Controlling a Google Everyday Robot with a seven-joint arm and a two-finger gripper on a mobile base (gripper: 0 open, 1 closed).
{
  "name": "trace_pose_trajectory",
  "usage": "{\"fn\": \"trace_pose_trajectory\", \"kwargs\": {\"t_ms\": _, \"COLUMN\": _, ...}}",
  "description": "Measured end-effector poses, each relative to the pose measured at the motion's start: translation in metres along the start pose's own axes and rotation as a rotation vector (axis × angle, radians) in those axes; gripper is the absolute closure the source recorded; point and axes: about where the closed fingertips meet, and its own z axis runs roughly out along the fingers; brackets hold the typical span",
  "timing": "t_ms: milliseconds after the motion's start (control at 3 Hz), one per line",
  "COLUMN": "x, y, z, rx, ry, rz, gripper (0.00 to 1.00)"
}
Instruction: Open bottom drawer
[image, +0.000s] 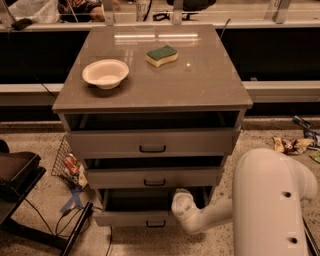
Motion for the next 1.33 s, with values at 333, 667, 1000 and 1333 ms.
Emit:
{"fn": "trace_pose_trajectory", "kwargs": {"t_ms": 333, "x": 0.0152, "y": -0.0221, "z": 0.0374, "rx": -0.005, "ry": 0.018, "rz": 0.017, "gripper": 1.00}}
{"fn": "trace_pose_trajectory", "kwargs": {"t_ms": 667, "x": 0.0152, "y": -0.0220, "z": 0.0373, "rx": -0.005, "ry": 0.018, "rz": 0.017, "gripper": 1.00}}
{"fn": "trace_pose_trajectory", "kwargs": {"t_ms": 1000, "x": 0.0153, "y": -0.0217, "z": 0.0369, "rx": -0.005, "ry": 0.018, "rz": 0.017, "gripper": 1.00}}
{"fn": "trace_pose_trajectory", "kwargs": {"t_ms": 1333, "x": 0.0154, "y": -0.0216, "z": 0.0369, "rx": -0.005, "ry": 0.018, "rz": 0.017, "gripper": 1.00}}
